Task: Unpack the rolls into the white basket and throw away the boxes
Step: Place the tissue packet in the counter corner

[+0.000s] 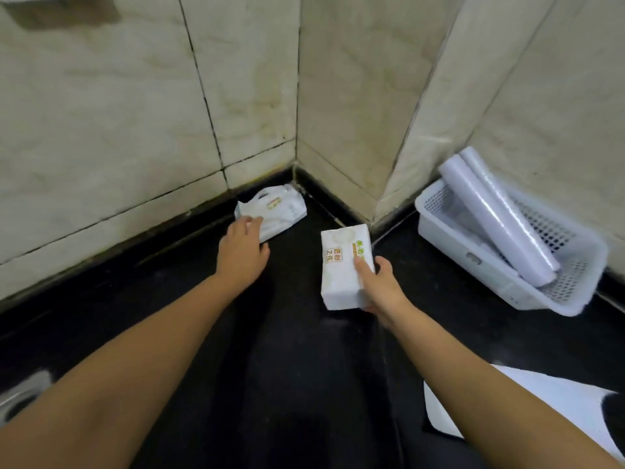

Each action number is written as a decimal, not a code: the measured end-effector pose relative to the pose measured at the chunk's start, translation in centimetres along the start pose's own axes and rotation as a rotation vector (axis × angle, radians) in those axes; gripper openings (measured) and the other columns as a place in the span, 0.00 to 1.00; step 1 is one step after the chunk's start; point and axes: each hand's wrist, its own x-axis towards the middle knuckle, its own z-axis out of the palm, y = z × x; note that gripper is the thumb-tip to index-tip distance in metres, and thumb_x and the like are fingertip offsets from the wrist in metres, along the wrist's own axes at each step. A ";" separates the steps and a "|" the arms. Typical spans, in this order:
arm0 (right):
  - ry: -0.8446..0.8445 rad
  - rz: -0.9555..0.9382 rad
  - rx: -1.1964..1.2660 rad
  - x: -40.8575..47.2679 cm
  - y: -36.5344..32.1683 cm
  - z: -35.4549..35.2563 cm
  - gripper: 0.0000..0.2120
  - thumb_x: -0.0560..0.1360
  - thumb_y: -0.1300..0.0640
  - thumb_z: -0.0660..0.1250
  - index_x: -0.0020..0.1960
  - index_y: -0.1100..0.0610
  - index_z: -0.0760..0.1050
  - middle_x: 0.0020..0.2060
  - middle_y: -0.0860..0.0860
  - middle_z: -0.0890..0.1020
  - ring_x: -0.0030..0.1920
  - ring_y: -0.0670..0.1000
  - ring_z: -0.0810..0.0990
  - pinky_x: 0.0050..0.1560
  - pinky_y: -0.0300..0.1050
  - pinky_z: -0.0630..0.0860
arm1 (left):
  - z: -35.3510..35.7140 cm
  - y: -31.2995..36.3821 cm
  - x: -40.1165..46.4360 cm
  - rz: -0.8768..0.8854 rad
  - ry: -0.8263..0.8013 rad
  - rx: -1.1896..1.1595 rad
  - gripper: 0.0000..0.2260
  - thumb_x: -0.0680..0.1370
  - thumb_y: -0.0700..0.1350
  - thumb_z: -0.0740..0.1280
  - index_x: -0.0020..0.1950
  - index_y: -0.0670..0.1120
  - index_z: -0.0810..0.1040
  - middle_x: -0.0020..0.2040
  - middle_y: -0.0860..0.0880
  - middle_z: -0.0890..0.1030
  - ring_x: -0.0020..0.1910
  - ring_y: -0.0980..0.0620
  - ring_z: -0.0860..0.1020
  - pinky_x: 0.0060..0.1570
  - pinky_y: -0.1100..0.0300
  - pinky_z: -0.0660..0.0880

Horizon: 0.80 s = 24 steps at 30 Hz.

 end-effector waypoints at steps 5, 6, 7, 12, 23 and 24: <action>-0.179 0.125 -0.435 0.7 0.5 3.4 0.35 0.77 0.38 0.52 0.75 0.51 0.39 0.46 0.52 0.82 0.42 0.52 0.84 0.44 0.48 0.78 | 1.1 -3.1 4.5 -0.115 -0.222 0.074 0.22 0.77 0.49 0.64 0.69 0.45 0.66 0.76 0.38 0.52 0.74 0.36 0.53 0.67 0.41 0.61; -0.211 0.131 -0.491 0.8 0.3 3.5 0.36 0.77 0.38 0.52 0.75 0.53 0.38 0.42 0.52 0.83 0.38 0.51 0.84 0.41 0.46 0.78 | 1.1 -3.4 4.8 -0.129 -0.260 0.056 0.18 0.77 0.49 0.64 0.65 0.44 0.69 0.74 0.38 0.55 0.71 0.36 0.59 0.65 0.42 0.64; -0.224 0.137 -0.527 1.0 0.0 3.4 0.37 0.77 0.38 0.53 0.75 0.53 0.38 0.43 0.53 0.83 0.38 0.51 0.83 0.41 0.46 0.79 | 1.1 -3.6 4.8 -0.151 -0.276 0.014 0.16 0.77 0.48 0.63 0.62 0.43 0.71 0.71 0.38 0.59 0.65 0.36 0.66 0.61 0.44 0.68; -0.004 -0.111 -0.534 3.3 -1.4 1.0 0.37 0.78 0.44 0.58 0.77 0.52 0.40 0.74 0.58 0.60 0.70 0.58 0.67 0.68 0.52 0.66 | -1.0 -2.2 3.0 -0.193 -0.018 -0.347 0.12 0.78 0.45 0.62 0.58 0.40 0.74 0.67 0.41 0.66 0.49 0.44 0.75 0.49 0.55 0.71; -0.198 -0.168 -0.028 3.4 -1.4 -1.6 0.26 0.77 0.37 0.52 0.72 0.46 0.61 0.65 0.46 0.72 0.65 0.49 0.71 0.66 0.59 0.69 | -0.8 8.8 -8.4 -0.013 -0.071 -0.213 0.08 0.78 0.45 0.60 0.53 0.42 0.71 0.70 0.44 0.60 0.53 0.44 0.74 0.40 0.58 0.71; -0.224 -0.208 -0.053 3.5 -1.3 -1.9 0.24 0.77 0.40 0.55 0.70 0.47 0.63 0.64 0.47 0.73 0.64 0.49 0.73 0.66 0.57 0.70 | -0.5 9.0 -8.8 -0.004 -0.056 -0.240 0.09 0.78 0.45 0.61 0.55 0.42 0.71 0.71 0.44 0.59 0.56 0.44 0.73 0.42 0.58 0.72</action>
